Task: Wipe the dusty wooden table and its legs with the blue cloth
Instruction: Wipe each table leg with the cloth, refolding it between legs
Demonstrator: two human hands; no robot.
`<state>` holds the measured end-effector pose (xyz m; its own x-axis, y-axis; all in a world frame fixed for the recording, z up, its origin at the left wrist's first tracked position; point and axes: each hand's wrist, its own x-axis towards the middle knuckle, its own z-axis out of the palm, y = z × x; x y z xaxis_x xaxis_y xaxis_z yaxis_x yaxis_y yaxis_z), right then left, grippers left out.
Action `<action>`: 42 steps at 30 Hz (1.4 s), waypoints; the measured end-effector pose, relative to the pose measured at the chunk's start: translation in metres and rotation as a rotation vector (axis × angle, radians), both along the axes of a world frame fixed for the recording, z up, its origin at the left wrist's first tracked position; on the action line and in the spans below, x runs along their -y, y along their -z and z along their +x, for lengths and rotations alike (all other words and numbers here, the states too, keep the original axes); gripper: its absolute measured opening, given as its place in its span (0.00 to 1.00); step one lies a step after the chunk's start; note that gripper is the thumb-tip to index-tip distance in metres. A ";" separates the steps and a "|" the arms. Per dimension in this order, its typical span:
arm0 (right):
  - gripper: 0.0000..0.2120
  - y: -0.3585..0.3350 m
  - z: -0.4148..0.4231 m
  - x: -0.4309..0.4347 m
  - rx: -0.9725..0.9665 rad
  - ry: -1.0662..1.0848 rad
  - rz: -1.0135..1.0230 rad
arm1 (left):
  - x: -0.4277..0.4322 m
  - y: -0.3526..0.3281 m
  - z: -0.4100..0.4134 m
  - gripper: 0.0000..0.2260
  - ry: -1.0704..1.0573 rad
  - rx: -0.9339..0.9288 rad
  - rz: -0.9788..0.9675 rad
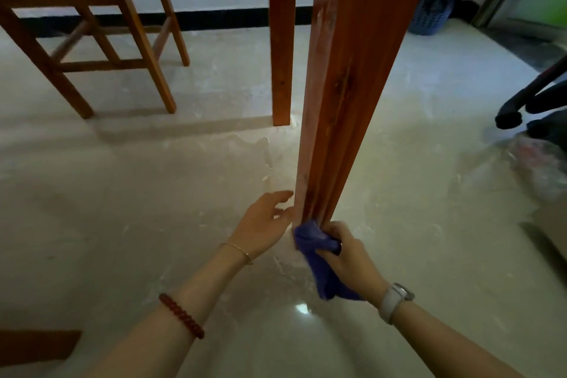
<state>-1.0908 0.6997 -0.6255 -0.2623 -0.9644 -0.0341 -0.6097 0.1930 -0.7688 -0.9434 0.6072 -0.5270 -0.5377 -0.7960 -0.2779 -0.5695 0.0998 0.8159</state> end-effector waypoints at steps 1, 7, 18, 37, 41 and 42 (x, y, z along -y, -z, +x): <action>0.07 -0.016 0.004 -0.002 0.064 -0.006 -0.020 | -0.002 0.002 0.008 0.18 0.006 0.007 0.021; 0.08 -0.089 0.025 0.003 0.195 0.006 -0.184 | -0.014 -0.006 0.048 0.20 -0.039 -0.380 0.262; 0.04 -0.183 0.066 0.023 -0.181 -0.115 -0.179 | -0.007 -0.036 0.088 0.10 0.082 -0.250 -0.312; 0.23 -0.173 0.081 0.004 -0.394 -0.331 -0.243 | -0.005 -0.060 0.072 0.16 -0.449 -0.802 0.357; 0.15 -0.212 0.050 0.009 -0.540 -0.045 -0.682 | 0.009 -0.117 0.051 0.12 -0.520 -0.897 -0.109; 0.15 -0.224 0.041 0.013 -0.581 0.049 -0.769 | 0.009 -0.135 0.045 0.12 -0.502 -0.947 -0.188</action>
